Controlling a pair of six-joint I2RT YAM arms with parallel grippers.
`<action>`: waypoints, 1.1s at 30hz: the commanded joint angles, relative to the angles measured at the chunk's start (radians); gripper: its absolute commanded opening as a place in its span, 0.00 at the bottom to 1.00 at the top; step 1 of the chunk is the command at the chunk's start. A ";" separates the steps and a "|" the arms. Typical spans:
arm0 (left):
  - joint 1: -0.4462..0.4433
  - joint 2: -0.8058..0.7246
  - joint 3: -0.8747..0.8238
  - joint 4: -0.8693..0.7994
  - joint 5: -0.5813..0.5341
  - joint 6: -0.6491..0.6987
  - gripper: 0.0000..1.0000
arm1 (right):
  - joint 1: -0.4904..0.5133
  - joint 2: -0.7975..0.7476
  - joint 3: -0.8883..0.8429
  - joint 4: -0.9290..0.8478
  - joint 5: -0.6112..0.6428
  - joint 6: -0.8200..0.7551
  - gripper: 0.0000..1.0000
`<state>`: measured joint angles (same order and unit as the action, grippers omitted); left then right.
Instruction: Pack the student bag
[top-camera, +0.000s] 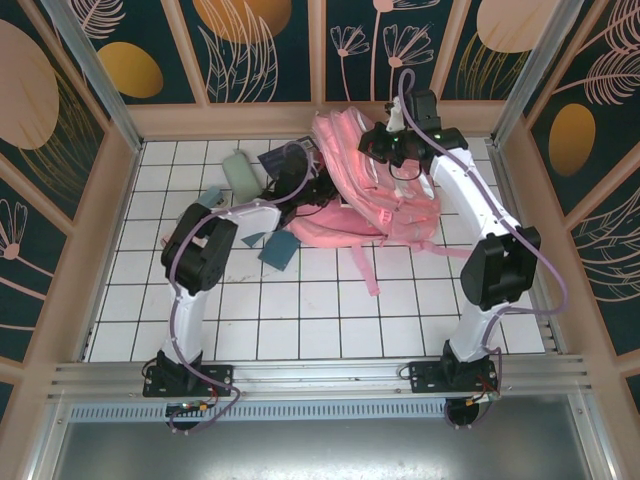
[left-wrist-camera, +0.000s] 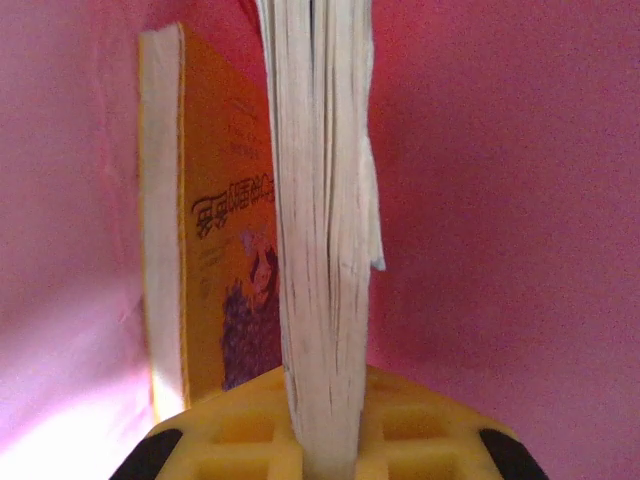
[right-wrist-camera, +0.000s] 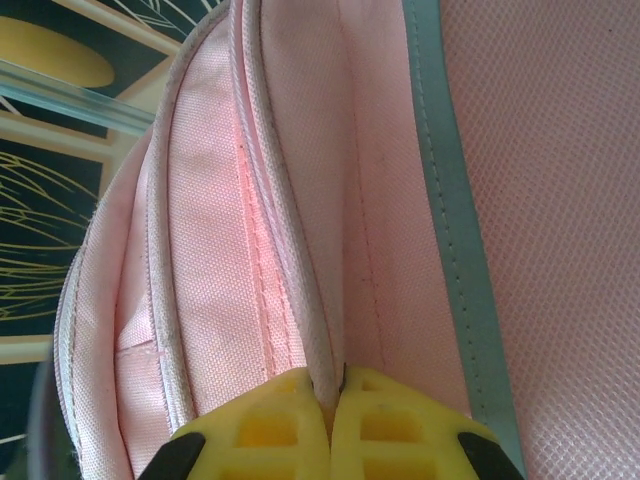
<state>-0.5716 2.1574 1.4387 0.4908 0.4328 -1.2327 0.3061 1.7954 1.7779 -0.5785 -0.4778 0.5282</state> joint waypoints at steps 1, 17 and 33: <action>-0.032 0.069 0.132 -0.063 -0.050 -0.004 0.00 | -0.009 -0.094 0.002 0.161 -0.084 0.049 0.00; -0.132 0.250 0.446 -0.401 -0.113 0.115 0.21 | -0.038 -0.123 -0.069 0.166 -0.078 0.049 0.00; -0.117 -0.030 0.293 -0.542 -0.259 0.260 0.73 | -0.083 -0.151 -0.196 0.210 -0.073 0.029 0.00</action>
<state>-0.6956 2.2406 1.7569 -0.0444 0.2100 -1.0222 0.2436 1.6928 1.6051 -0.4534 -0.5526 0.5636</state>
